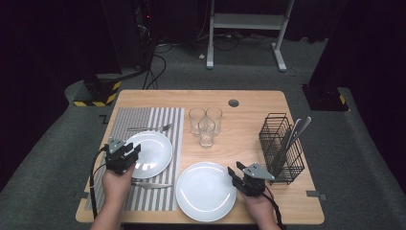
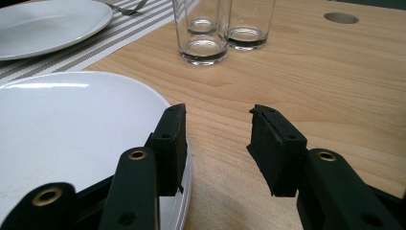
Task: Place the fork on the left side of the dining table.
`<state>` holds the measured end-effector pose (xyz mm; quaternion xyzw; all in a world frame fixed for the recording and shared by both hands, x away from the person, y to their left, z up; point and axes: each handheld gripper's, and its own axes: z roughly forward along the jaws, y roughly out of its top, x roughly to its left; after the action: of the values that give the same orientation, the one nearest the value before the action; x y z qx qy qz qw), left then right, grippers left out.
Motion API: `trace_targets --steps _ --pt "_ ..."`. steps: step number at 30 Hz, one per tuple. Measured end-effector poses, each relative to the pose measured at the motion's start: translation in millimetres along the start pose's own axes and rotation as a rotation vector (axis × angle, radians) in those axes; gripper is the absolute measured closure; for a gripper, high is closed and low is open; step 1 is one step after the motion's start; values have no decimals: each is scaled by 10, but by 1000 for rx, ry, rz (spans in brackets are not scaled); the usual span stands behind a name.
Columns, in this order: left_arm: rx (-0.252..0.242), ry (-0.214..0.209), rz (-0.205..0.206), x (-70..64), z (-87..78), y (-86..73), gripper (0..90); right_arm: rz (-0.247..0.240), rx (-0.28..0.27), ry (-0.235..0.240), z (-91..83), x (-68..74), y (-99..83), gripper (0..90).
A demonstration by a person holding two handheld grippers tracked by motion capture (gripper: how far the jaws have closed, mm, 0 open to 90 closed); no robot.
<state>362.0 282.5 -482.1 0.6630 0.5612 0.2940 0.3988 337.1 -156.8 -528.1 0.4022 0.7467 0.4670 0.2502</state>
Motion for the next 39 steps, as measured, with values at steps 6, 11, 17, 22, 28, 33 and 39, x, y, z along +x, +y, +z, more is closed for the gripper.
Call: trace_targets --steps 6,11,17,22,28,33,39 --pt "-9 -22 15 -50 -142 -129 623 -2 0 0 3 1 -1 553" --pt "5 -38 27 -102 -206 -270 620 -4 -1 2 1 6 1 550" --pt "14 -35 52 -170 -298 -443 596 -6 -1 0 4 3 4 525" --pt "17 -47 72 -238 -358 -553 581 -6 -2 2 3 -13 20 496" --pt "12 -60 84 -298 -385 -612 578 -14 -9 13 -2 -12 46 431" --pt "20 -76 102 -324 -374 -645 557 -25 -6 19 14 10 65 390" --pt "39 -89 127 -345 -337 -685 533 -20 0 19 25 10 76 353"
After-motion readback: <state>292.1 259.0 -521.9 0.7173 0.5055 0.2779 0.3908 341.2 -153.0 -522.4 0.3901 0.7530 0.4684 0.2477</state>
